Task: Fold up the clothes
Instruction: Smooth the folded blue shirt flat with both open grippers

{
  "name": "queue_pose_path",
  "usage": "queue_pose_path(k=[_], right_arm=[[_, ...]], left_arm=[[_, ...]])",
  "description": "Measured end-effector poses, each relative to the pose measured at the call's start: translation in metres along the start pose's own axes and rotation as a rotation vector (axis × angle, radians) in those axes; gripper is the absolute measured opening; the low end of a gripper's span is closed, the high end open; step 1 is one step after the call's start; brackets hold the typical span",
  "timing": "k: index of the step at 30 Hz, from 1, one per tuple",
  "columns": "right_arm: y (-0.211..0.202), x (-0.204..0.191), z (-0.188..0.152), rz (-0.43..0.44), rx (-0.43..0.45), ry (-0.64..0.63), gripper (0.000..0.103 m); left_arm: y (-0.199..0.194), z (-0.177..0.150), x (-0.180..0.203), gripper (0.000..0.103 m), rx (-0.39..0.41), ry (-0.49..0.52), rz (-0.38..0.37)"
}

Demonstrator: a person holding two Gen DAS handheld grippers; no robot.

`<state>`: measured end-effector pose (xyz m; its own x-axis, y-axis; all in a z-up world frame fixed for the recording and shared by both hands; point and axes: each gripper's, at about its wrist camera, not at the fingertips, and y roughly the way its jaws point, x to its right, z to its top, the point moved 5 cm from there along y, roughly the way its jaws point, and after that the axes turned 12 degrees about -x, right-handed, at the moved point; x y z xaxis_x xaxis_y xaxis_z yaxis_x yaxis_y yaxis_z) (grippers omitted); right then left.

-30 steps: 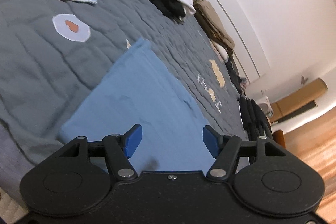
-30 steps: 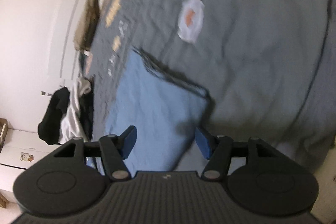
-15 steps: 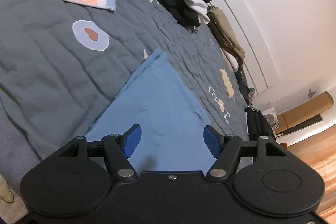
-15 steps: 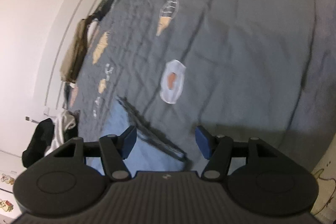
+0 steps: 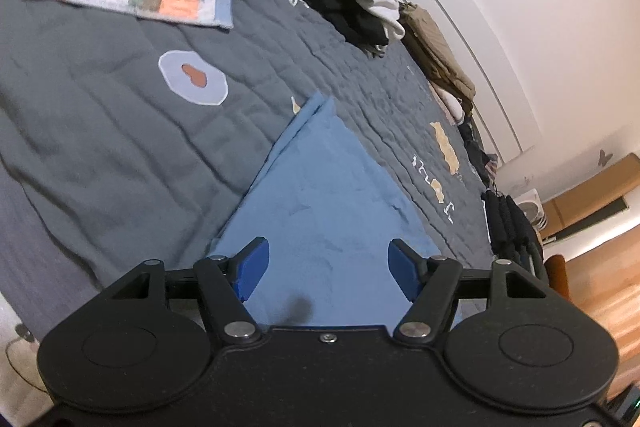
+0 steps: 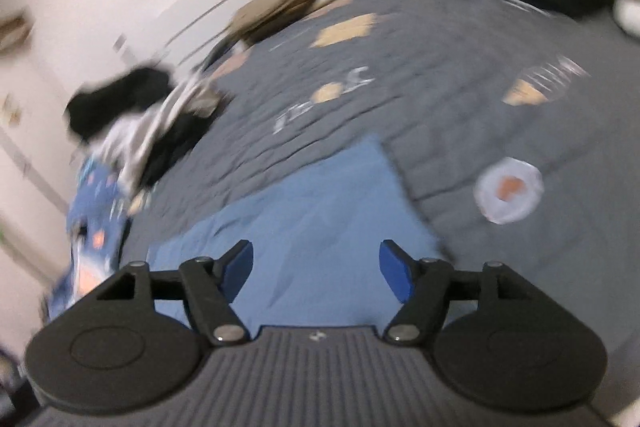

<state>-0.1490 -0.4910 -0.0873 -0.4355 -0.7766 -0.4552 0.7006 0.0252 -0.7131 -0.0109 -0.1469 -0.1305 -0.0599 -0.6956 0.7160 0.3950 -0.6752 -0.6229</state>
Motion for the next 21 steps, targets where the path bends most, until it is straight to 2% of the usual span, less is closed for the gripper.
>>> queue_pose_path(k=[4, 10, 15, 21], right_arm=[[0.019, -0.033, 0.001, -0.005, -0.074, -0.119, 0.070], [0.031, -0.047, -0.015, 0.001, -0.089, -0.180, 0.071], [0.036, -0.040, -0.024, 0.001, -0.102, -0.158, 0.071], [0.032, -0.037, -0.021, 0.032, -0.103, -0.116, 0.071]], left_arm=[[-0.003, 0.001, 0.010, 0.065, 0.013, 0.076, 0.044], [-0.009, -0.004, 0.020, 0.072, 0.038, 0.169, 0.093], [-0.006, -0.012, 0.013, 0.072, 0.023, 0.154, 0.114], [0.002, -0.028, -0.013, 0.072, -0.015, 0.030, 0.123]])
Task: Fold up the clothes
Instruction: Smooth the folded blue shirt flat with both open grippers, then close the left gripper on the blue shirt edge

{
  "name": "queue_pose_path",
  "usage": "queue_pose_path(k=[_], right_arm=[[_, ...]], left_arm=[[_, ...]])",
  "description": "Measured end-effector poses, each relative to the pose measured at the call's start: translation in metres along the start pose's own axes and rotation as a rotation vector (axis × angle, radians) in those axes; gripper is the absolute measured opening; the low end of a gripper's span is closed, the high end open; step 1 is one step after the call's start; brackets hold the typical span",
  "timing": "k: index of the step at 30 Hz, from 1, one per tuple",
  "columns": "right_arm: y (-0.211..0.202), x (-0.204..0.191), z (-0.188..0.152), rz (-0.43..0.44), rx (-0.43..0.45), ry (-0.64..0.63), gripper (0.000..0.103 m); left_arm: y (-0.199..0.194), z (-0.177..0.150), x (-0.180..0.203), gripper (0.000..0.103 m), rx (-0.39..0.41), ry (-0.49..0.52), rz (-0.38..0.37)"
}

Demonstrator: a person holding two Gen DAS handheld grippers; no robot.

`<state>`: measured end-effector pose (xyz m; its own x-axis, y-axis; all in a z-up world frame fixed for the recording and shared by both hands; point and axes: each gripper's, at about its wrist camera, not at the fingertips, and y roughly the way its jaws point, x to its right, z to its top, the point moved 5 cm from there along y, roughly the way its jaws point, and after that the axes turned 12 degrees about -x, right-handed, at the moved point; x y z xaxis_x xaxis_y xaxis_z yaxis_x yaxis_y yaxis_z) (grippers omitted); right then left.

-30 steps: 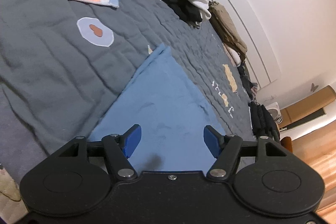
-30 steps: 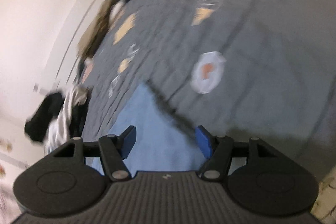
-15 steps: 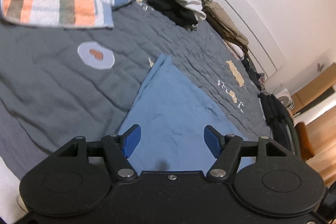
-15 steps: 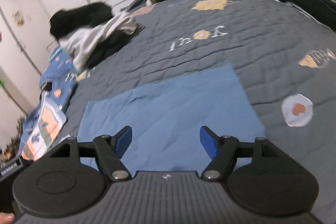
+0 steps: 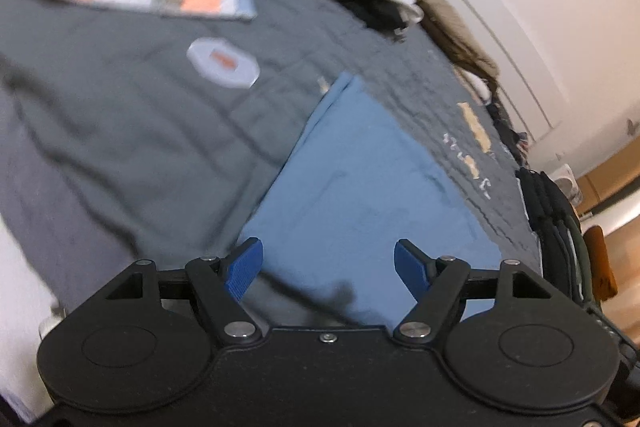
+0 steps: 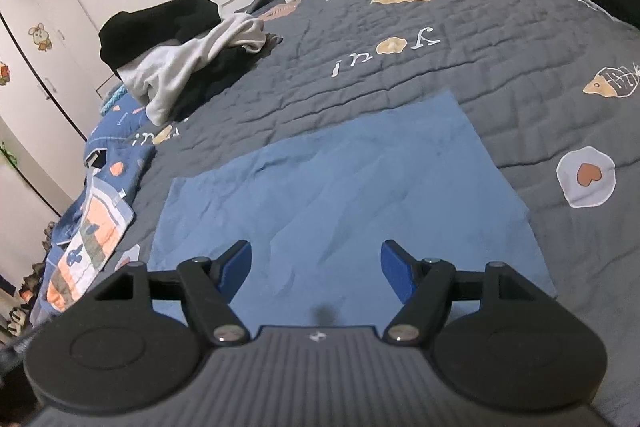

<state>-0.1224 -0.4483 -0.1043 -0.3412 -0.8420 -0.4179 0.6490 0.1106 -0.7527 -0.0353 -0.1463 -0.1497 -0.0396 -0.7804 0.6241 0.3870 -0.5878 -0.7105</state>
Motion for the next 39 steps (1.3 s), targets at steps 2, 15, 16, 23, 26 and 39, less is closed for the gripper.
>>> queue_pose_path(k=[2, 15, 16, 23, 26, 39], right_arm=[[-0.001, -0.001, 0.000, 0.003, -0.006, -0.007, 0.071], [-0.006, 0.005, 0.002, 0.072, -0.029, 0.031, 0.071], [-0.006, 0.006, 0.002, 0.078, -0.032, 0.037, 0.071], [-0.007, 0.007, 0.002, 0.071, -0.026, 0.032, 0.071], [-0.007, 0.007, 0.001, 0.072, -0.026, 0.033, 0.071], [-0.005, 0.005, -0.002, 0.072, -0.036, 0.025, 0.071]], left_arm=[[0.003, -0.005, -0.002, 0.072, -0.012, -0.012, 0.015], [0.012, -0.023, -0.004, 0.075, -0.050, -0.052, 0.031], [0.012, -0.025, -0.005, 0.075, -0.050, -0.064, 0.021], [0.018, -0.032, -0.008, 0.075, -0.087, -0.132, -0.012], [0.019, -0.031, -0.009, 0.075, -0.078, -0.160, -0.031], [0.000, -0.023, 0.001, 0.073, 0.002, -0.184, -0.089]])
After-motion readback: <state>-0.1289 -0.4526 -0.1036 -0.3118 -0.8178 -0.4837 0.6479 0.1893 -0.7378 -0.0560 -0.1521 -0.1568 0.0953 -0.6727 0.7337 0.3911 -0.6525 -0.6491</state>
